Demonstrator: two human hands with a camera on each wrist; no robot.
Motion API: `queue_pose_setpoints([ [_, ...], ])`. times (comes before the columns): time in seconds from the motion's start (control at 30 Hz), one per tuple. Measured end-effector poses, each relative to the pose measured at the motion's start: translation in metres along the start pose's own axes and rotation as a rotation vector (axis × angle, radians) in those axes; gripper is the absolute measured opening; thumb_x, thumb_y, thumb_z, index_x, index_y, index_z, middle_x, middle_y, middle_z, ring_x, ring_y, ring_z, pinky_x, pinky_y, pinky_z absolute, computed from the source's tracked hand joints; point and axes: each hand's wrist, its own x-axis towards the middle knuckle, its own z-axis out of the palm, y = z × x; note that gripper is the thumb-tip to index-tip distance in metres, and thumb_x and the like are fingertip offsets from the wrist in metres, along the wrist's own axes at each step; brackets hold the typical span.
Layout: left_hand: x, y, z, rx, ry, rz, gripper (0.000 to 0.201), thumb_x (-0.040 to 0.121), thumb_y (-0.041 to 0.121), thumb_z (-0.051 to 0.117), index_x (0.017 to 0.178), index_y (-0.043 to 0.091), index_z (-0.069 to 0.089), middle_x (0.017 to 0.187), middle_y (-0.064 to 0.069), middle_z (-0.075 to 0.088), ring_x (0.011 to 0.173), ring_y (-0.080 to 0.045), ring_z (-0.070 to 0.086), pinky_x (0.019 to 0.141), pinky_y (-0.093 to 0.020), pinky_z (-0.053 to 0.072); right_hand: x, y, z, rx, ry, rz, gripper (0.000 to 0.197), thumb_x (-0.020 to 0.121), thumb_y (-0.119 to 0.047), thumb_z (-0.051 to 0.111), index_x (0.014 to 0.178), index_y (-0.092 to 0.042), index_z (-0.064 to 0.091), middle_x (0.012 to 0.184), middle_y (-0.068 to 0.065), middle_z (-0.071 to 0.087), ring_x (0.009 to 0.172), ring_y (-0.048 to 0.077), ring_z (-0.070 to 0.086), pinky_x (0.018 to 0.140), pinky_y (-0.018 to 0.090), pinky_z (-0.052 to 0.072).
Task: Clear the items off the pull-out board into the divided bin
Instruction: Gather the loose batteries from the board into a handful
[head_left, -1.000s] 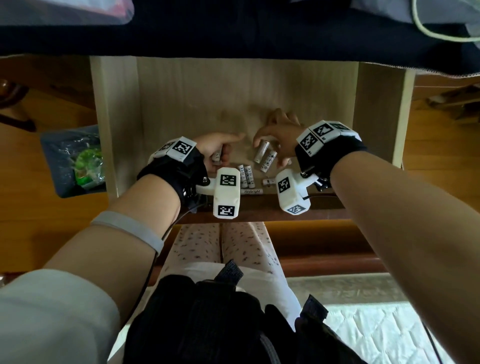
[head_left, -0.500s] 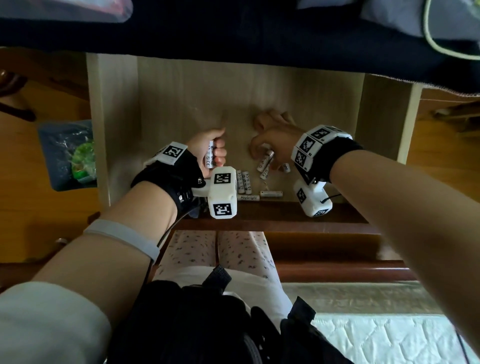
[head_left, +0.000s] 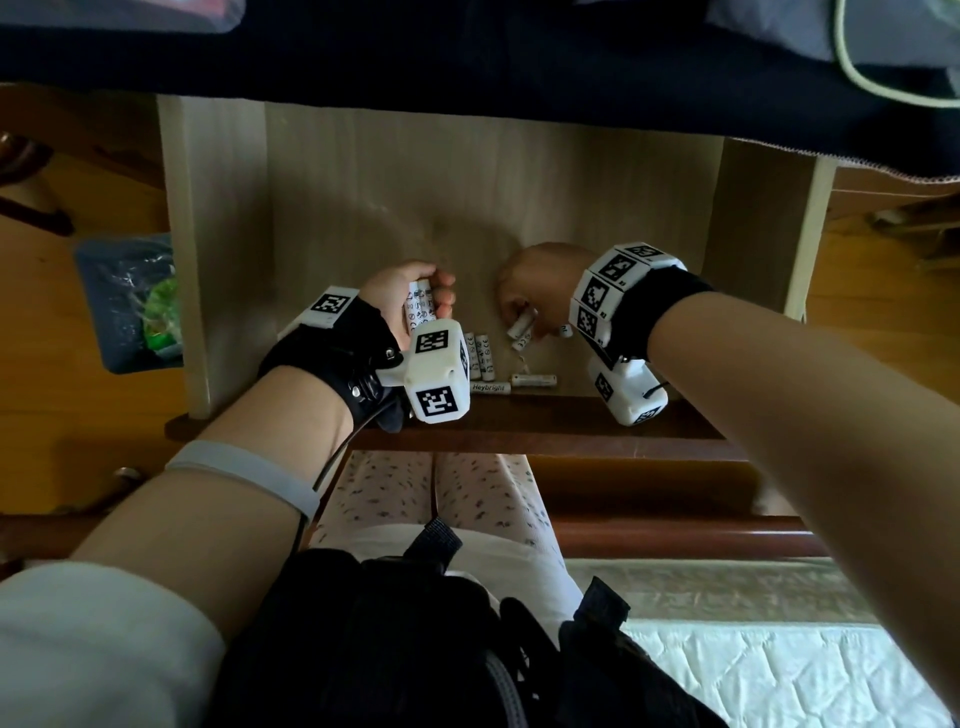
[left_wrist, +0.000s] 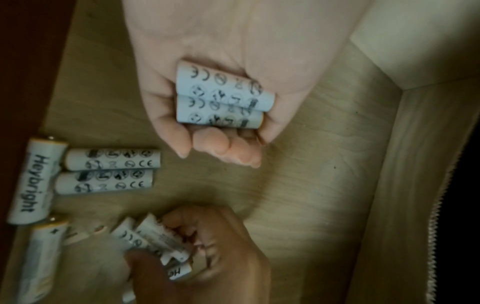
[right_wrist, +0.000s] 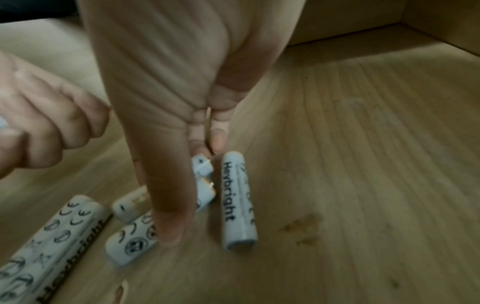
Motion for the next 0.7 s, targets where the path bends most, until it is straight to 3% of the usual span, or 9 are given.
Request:
queue_pose_setpoints([
  [0.07, -0.001, 0.0, 0.0, 0.006, -0.006, -0.001, 0.031, 0.095, 0.02, 0.038, 0.071, 0.011, 0.054, 0.04, 0.002, 0.053, 0.033, -0.01, 0.051, 0.063, -0.022, 0.039, 0.001, 0.0, 0.001, 0.019, -0.005, 0.037, 0.026, 0.077, -0.014, 0.069, 0.103, -0.018, 0.069, 0.093, 0.0, 0.066, 0.082, 0.018, 0.058, 0.069, 0.027, 0.045],
  [0.23, 0.0, 0.0, -0.004, 0.058, -0.027, 0.012, 0.028, 0.095, 0.022, 0.039, 0.08, 0.015, 0.062, 0.05, 0.005, 0.065, 0.043, -0.007, 0.061, 0.068, -0.025, 0.046, 0.002, 0.005, 0.003, 0.15, 0.097, 0.097, 0.028, 0.08, -0.02, 0.068, 0.107, -0.015, 0.07, 0.105, 0.006, 0.07, 0.097, 0.025, 0.063, 0.078, 0.029, 0.047],
  [0.33, -0.002, 0.002, -0.005, 0.04, -0.047, 0.022, 0.029, 0.095, 0.022, 0.038, 0.084, 0.015, 0.064, 0.056, 0.004, 0.069, 0.048, -0.007, 0.066, 0.068, -0.025, 0.047, -0.004, 0.01, 0.001, 0.422, 0.265, 0.228, 0.035, 0.08, -0.023, 0.07, 0.111, -0.007, 0.068, 0.11, 0.01, 0.069, 0.101, 0.023, 0.063, 0.082, 0.028, 0.044],
  [0.43, -0.005, 0.004, -0.002, 0.0, -0.084, 0.036, 0.027, 0.095, 0.021, 0.039, 0.084, 0.013, 0.062, 0.059, 0.0, 0.07, 0.053, -0.012, 0.066, 0.067, -0.026, 0.047, -0.02, 0.007, -0.009, 0.836, 0.42, 0.272, 0.032, 0.077, -0.024, 0.073, 0.102, -0.005, 0.07, 0.096, 0.01, 0.072, 0.08, 0.016, 0.064, 0.08, 0.034, 0.054],
  [0.5, -0.009, 0.006, 0.004, 0.003, -0.11, 0.051, 0.025, 0.095, 0.026, 0.041, 0.089, 0.012, 0.062, 0.072, -0.004, 0.07, 0.067, -0.016, 0.065, 0.073, -0.03, 0.046, -0.03, -0.006, -0.021, 1.051, 0.43, 0.234, 0.022, 0.077, -0.023, 0.073, 0.09, -0.007, 0.071, 0.083, 0.006, 0.072, 0.073, 0.014, 0.067, 0.082, 0.038, 0.058],
  [0.57, -0.015, 0.008, 0.012, -0.012, -0.16, 0.041, 0.035, 0.094, 0.037, 0.04, 0.105, 0.01, 0.059, 0.095, -0.007, 0.066, 0.089, -0.021, 0.061, 0.08, -0.033, 0.046, -0.035, -0.022, -0.031, 1.124, 0.395, 0.187, 0.02, 0.077, -0.022, 0.072, 0.093, -0.009, 0.07, 0.089, 0.007, 0.073, 0.083, 0.019, 0.071, 0.087, 0.037, 0.057],
  [0.6, -0.017, 0.009, 0.016, -0.053, -0.192, 0.031, 0.039, 0.094, 0.04, 0.039, 0.106, 0.009, 0.059, 0.099, -0.008, 0.063, 0.092, -0.022, 0.059, 0.079, -0.034, 0.047, -0.036, -0.029, -0.035, 1.133, 0.375, 0.158, 0.026, 0.077, -0.021, 0.072, 0.1, -0.008, 0.07, 0.095, 0.01, 0.074, 0.09, 0.022, 0.071, 0.089, 0.038, 0.056],
  [0.7, -0.019, 0.009, 0.018, -0.122, -0.232, 0.018, 0.044, 0.094, 0.037, 0.041, 0.07, 0.01, 0.065, 0.077, -0.004, 0.059, 0.072, -0.018, 0.055, 0.067, -0.029, 0.047, -0.038, -0.039, -0.038, 1.165, 0.359, 0.102, 0.037, 0.078, -0.019, 0.072, 0.114, -0.008, 0.067, 0.105, 0.011, 0.073, 0.096, 0.021, 0.07, 0.093, 0.034, 0.054],
])
